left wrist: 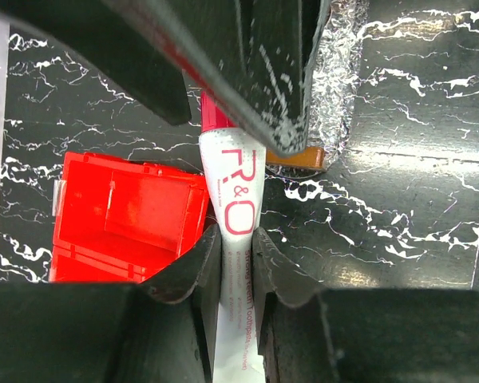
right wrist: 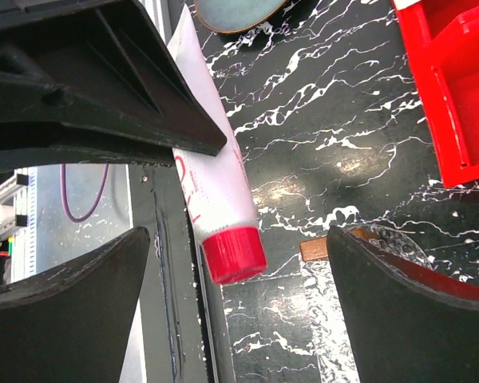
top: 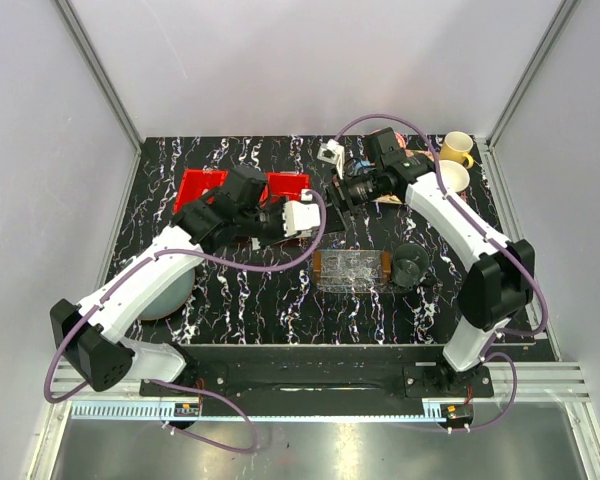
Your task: Prepare toiletry sets of a toothbrush and toothpaste on the tray
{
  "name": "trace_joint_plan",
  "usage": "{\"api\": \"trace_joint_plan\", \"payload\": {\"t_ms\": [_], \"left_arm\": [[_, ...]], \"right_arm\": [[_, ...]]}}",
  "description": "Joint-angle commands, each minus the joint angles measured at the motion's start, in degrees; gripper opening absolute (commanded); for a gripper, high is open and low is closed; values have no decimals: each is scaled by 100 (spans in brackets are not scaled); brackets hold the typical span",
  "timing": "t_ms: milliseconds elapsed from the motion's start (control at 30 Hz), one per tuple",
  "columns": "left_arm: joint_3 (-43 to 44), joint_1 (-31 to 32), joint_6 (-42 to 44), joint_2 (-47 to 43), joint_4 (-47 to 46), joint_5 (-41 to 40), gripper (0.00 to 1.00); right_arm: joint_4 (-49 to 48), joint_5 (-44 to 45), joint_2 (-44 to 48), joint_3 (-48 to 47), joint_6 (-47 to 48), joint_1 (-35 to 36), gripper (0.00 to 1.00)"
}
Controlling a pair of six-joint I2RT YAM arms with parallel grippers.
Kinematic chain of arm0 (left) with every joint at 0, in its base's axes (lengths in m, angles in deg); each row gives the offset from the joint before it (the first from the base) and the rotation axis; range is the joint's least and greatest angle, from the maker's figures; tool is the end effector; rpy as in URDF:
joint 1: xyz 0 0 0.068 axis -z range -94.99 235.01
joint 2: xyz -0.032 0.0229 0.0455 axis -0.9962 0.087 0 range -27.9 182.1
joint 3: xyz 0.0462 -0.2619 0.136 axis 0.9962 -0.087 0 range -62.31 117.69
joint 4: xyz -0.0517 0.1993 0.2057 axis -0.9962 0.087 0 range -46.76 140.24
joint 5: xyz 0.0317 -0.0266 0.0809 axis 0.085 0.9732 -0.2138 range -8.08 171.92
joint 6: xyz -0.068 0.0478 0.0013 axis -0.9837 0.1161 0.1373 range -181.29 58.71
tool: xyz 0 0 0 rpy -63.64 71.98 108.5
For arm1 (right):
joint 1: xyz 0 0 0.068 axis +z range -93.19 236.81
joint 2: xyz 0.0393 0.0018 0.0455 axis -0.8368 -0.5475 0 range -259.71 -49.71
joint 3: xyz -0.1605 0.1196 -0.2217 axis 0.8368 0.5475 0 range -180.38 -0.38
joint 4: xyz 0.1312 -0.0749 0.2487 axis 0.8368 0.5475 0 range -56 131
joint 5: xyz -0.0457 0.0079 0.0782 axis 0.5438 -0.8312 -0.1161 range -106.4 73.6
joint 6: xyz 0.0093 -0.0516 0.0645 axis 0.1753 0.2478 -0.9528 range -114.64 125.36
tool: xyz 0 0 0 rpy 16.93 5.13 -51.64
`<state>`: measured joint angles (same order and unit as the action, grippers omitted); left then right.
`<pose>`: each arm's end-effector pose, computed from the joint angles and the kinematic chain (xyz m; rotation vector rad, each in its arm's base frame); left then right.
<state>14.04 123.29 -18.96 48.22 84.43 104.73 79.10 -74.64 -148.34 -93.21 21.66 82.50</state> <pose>0.2438 -0.2283 0.3645 1.6080 1.5768 -0.4161 0.3476 0.2357 0.3457 -1.2148 1.9299 1.3070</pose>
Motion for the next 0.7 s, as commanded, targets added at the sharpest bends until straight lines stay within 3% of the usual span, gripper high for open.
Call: {"api": "trace_joint_plan", "payload": {"t_ms": [0,400,633,667], "left_arm": [[63,127,364,-194,-50,-92,0],[63,294,610,-97,65,-330,0],[72,320,628,-53,65,-356,0],[72,320,619,-53,65,-391,0]], "right_arm": [[174,-188,-139,-296,225,173,96],[692,-267,-394,-367,682,401,68],[1044,-258,-464,-411,946,489,37],[1079,-250,-456,-419,963,489,26]]}}
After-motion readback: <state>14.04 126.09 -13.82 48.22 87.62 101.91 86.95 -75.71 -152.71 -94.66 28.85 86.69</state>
